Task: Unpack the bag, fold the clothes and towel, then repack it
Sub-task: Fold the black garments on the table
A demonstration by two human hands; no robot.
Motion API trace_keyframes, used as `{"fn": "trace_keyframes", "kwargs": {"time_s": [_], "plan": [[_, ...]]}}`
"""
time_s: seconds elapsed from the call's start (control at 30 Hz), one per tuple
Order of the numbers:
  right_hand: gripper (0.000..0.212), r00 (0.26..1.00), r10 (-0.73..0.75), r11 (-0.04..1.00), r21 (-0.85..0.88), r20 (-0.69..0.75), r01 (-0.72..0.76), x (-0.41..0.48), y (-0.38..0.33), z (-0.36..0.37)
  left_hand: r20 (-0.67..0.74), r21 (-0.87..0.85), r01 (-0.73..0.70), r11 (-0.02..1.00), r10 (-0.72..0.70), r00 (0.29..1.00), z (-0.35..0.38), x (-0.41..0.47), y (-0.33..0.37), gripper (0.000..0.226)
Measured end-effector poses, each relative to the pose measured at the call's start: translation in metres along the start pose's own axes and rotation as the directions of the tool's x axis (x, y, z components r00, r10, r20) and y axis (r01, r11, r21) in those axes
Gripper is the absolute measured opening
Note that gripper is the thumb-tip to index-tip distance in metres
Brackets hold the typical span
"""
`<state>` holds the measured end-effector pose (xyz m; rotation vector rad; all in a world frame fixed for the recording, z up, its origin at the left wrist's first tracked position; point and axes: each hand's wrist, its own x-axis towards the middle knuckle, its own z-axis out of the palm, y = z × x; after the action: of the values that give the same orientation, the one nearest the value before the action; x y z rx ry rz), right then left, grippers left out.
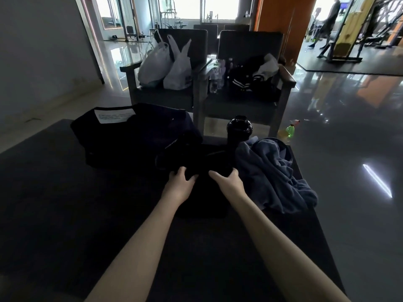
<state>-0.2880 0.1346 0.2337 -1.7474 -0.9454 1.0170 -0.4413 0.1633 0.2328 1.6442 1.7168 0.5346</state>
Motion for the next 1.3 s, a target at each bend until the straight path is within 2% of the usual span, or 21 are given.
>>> {"fn": "trace_keyframes", "kwargs": {"time_s": [0.13, 0.3, 0.53, 0.63, 0.83, 0.93, 1.0, 1.07, 1.13, 1.2, 1.3], "plan": [[0.077, 0.999, 0.041, 0.999, 0.02, 0.007, -0.041, 0.008, 0.011, 0.006, -0.02, 0.013, 0.019, 1.0, -0.019, 1.0, 0.005, 0.003, -0.004, 0.052], [0.077, 0.994, 0.072, 0.997, 0.022, 0.085, -0.074, 0.036, 0.007, 0.003, -0.041, 0.081, 0.02, 0.997, -0.017, 0.999, 0.01, 0.021, -0.013, 0.046], [0.047, 0.978, 0.117, 0.975, 0.165, 0.171, -0.146, 0.052, 0.012, 0.008, -0.076, 0.148, 0.049, 0.988, -0.038, 0.996, 0.017, 0.018, -0.017, 0.041], [0.065, 0.967, 0.171, 0.96, 0.189, 0.189, -0.207, 0.047, 0.011, 0.007, -0.072, 0.195, 0.063, 0.979, -0.05, 0.996, 0.017, 0.012, -0.012, 0.04], [0.068, 0.941, 0.25, 0.968, -0.041, 0.226, -0.247, 0.031, -0.017, -0.005, 0.056, 0.349, 0.094, 0.933, -0.121, 0.991, 0.004, 0.001, 0.009, 0.04], [0.064, 0.917, 0.286, 0.957, -0.126, 0.279, -0.261, 0.029, -0.035, -0.015, 0.139, 0.525, 0.111, 0.844, -0.215, 0.967, -0.009, -0.001, 0.028, 0.048], [0.064, 0.897, 0.328, 0.941, -0.181, 0.296, -0.284, 0.03, -0.042, -0.018, 0.111, 0.671, 0.081, 0.737, -0.208, 0.972, -0.011, -0.002, 0.04, 0.057], [0.065, 0.895, 0.346, 0.932, -0.217, 0.283, -0.292, 0.032, -0.042, -0.016, 0.086, 0.767, -0.013, 0.642, -0.082, 0.993, -0.008, -0.004, 0.044, 0.068], [0.066, 0.896, 0.366, 0.923, -0.224, 0.252, -0.314, 0.034, -0.036, -0.011, 0.157, 0.801, -0.156, 0.579, 0.049, 0.986, -0.003, -0.005, 0.036, 0.073], [0.069, 0.889, 0.4, 0.914, -0.167, 0.224, -0.369, 0.037, -0.035, -0.007, 0.235, 0.801, -0.229, 0.554, 0.061, 0.97, -0.004, -0.002, 0.028, 0.076], [0.082, 0.871, 0.45, 0.891, -0.045, 0.197, -0.451, 0.039, -0.038, 0.0, 0.296, 0.778, -0.263, 0.57, 0.037, 0.955, -0.01, 0.005, 0.02, 0.081]]}}
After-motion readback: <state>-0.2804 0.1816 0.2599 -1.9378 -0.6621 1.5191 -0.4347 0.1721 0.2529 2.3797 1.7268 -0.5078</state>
